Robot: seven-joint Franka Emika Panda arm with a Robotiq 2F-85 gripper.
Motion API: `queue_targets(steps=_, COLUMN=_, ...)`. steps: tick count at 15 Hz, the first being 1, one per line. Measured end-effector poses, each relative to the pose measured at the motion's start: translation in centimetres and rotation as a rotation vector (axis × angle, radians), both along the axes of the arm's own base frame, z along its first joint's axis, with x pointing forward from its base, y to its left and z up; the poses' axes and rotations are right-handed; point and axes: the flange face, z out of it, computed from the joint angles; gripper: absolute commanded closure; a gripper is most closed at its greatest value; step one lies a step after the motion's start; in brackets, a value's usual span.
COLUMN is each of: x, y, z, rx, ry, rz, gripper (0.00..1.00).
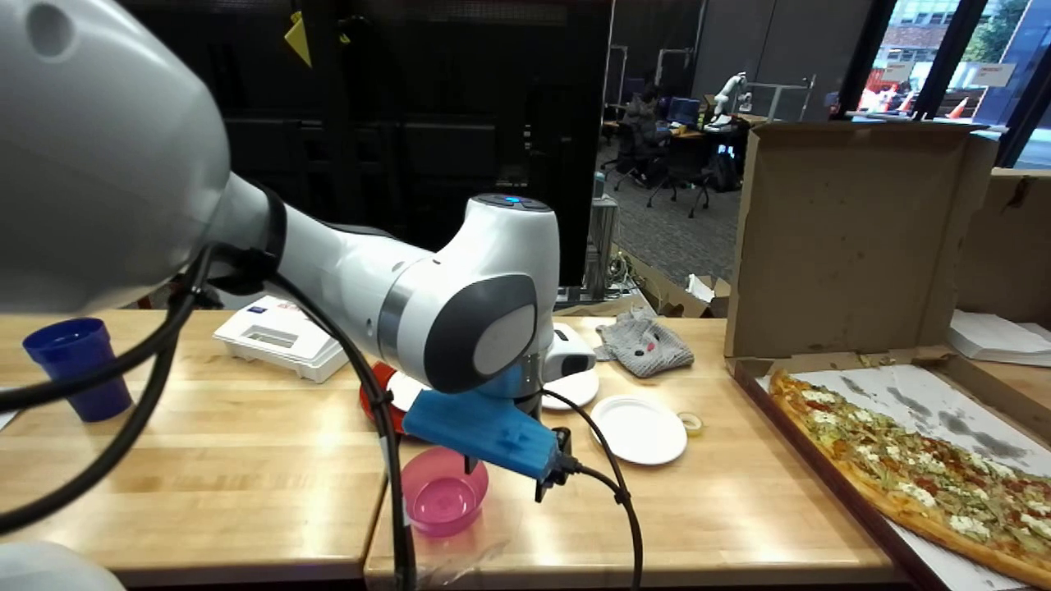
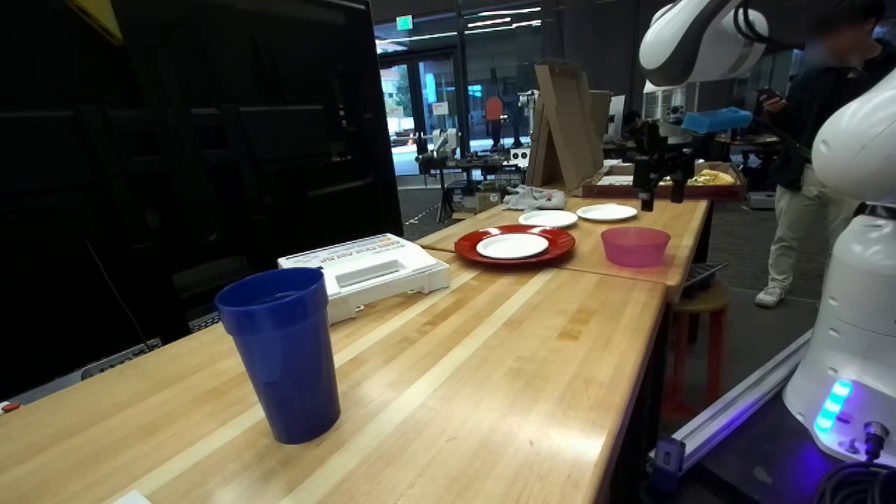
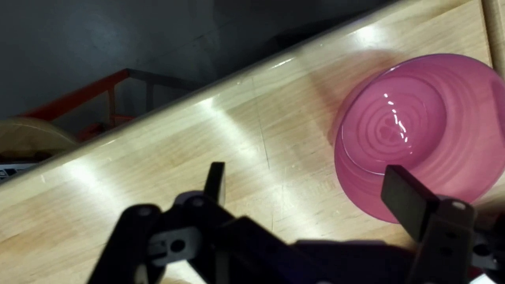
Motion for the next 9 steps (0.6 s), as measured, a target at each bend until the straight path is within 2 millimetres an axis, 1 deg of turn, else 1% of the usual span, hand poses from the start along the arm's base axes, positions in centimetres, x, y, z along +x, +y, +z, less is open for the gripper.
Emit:
queue_targets(steps=5, x=0.4, y=-0.1, z=-1.6, rx=0.027, ry=0.012, rz=0.102, gripper=0.0)
queue_targets(steps=9, x=0.7, y=0.3, z=-2.7, rx=0.052, ry=0.026, rz=0.169, gripper=0.0)
